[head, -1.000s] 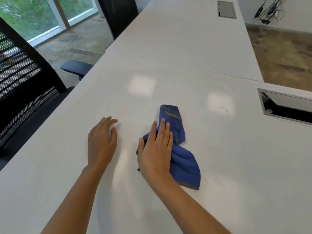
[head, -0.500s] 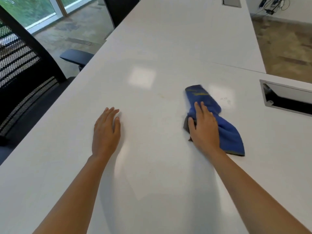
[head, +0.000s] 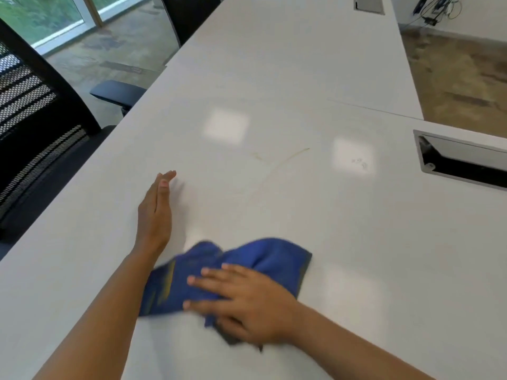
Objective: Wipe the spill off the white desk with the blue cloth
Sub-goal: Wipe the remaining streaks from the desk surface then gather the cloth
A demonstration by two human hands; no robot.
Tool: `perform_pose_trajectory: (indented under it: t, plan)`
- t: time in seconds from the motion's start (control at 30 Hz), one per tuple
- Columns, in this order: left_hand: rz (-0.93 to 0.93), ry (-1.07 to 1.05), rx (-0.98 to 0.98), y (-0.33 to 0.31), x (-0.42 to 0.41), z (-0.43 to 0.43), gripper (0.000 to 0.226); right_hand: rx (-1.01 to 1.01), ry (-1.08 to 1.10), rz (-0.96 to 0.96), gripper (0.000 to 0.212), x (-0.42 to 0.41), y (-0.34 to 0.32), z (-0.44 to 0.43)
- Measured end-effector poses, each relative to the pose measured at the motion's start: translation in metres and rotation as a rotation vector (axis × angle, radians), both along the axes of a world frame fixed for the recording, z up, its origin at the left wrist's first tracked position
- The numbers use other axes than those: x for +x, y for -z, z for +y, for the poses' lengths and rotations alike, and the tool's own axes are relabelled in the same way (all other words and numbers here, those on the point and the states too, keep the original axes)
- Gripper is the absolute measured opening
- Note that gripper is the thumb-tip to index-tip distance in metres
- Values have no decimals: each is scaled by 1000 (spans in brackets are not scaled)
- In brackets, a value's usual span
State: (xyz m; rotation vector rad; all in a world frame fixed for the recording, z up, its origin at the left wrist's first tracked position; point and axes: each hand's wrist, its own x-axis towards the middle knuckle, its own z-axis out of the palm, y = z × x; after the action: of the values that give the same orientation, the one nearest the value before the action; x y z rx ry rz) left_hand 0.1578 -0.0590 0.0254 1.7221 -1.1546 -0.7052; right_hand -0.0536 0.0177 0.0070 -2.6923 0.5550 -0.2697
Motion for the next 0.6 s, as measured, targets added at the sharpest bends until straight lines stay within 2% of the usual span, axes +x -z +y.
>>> perform_pose_trajectory:
  t: [0.1, 0.27, 0.33, 0.4, 0.6]
  plan:
    - [11, -23, -26, -6, 1, 1, 42, -59, 251, -11, 48, 7, 2, -56]
    - [10, -62, -19, -12, 9, 14, 42, -60, 869, -30, 47, -8, -3, -134]
    - [34, -131, -26, -13, 22, 21, 43, -58, 940, -21, 47, 6, -4, -136]
    - [91, -200, -20, -14, 36, 26, 44, -25, 808, -17, 47, 20, -6, -124]
    - [161, -302, 10, -14, 79, 39, 54, -15, 80, -10, 45, 55, -7, -49]
